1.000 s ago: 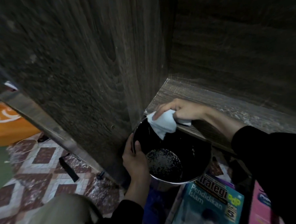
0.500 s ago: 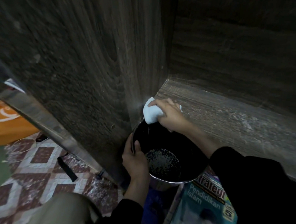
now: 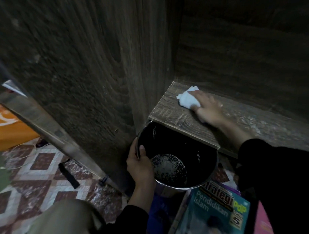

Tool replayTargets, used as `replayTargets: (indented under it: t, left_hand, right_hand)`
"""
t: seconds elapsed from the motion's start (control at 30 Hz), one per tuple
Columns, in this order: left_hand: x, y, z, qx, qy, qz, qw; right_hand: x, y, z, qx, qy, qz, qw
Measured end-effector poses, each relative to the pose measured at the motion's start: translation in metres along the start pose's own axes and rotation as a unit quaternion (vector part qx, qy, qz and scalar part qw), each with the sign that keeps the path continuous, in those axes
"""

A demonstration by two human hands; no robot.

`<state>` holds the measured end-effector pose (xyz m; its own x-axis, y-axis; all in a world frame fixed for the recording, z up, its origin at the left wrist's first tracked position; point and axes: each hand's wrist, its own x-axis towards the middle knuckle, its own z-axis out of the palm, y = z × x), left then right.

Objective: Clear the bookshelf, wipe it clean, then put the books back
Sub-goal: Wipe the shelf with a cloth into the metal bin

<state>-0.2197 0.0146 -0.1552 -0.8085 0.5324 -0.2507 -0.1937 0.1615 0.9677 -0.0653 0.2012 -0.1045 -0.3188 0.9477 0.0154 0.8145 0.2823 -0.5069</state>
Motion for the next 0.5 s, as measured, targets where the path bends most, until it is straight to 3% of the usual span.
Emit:
replayTargets:
  t: [0.07,0.13,0.23,0.3,0.37,0.43,0.5]
  left_hand:
    - [0.001,-0.001,0.001,0.001,-0.003,0.003,1.000]
    - [0.002,-0.002,0.001,0.003,-0.003,0.005,1.000]
    - [0.002,-0.002,0.000,0.010,-0.003,0.007,1.000]
    - [0.002,-0.003,0.000,0.012,-0.003,0.009,1.000]
    - [0.002,-0.002,0.000,0.007,0.000,0.009,1.000]
    - [0.000,0.000,0.000,0.000,0.000,0.005,1.000]
    - [-0.001,0.000,0.000,-0.001,0.000,0.005,1.000]
  right_hand:
    - [-0.020,-0.018,0.021,-0.076,-0.012,-0.054,0.996]
    - [-0.049,-0.036,0.037,-0.081,-0.011,-0.149,0.985]
    - [-0.085,-0.046,0.045,-0.003,-0.015,-0.291,0.957]
    - [-0.086,-0.043,0.036,0.057,0.017,-0.311,0.949]
    - [-0.068,-0.031,0.021,0.081,0.103,-0.232,0.964]
    - [-0.038,-0.008,0.004,0.056,0.173,-0.091,0.979]
    - [-0.016,0.009,-0.005,-0.013,0.158,0.050,0.986]
